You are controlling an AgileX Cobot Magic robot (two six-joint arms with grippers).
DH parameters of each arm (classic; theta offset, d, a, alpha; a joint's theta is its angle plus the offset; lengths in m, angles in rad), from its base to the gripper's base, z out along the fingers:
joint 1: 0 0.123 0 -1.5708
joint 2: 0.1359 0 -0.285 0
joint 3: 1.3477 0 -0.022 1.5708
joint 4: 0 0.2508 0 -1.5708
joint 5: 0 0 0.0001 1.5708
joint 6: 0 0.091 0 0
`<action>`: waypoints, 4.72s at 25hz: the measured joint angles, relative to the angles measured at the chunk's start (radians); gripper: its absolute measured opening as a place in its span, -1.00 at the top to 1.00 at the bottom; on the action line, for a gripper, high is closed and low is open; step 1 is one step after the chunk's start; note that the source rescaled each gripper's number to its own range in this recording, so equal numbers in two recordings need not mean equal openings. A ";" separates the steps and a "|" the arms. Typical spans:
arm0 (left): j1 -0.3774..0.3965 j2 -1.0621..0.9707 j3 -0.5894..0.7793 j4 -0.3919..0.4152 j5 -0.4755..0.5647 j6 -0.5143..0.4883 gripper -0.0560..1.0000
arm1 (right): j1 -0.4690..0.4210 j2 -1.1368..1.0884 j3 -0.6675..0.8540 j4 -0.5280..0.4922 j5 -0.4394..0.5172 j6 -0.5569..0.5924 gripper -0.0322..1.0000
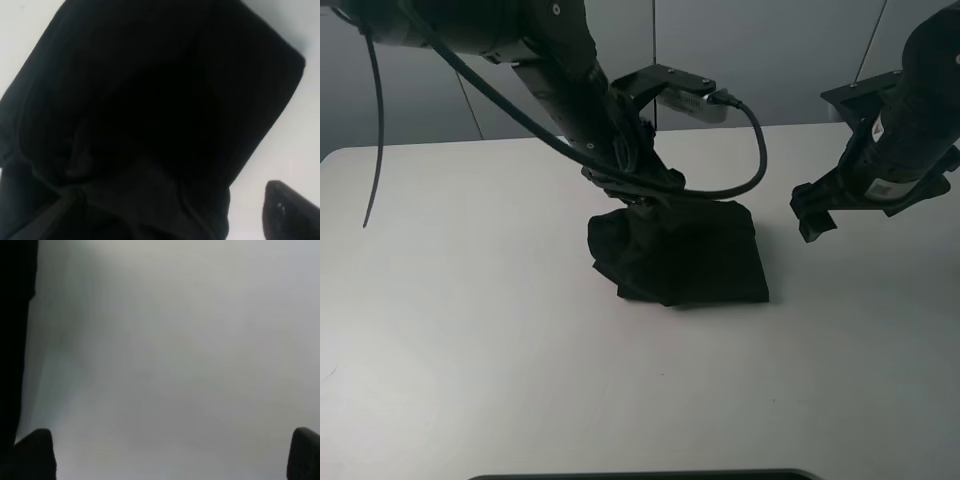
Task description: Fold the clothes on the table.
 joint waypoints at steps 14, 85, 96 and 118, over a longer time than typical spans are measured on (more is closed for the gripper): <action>0.066 0.092 -0.009 0.325 0.069 -0.260 -0.88 | 0.000 0.000 0.000 0.002 -0.008 -0.009 -1.00; 0.338 -1.983 0.943 0.233 0.297 -0.347 -0.88 | 0.000 -1.616 0.361 0.467 0.383 -0.459 -1.00; 0.426 -1.983 0.943 0.231 0.297 -0.345 -0.88 | -0.002 -1.616 0.361 0.467 0.383 -0.461 -1.00; 0.768 -1.983 0.943 0.231 0.297 -0.337 -0.88 | -0.314 -1.616 0.361 0.419 0.376 -0.410 -1.00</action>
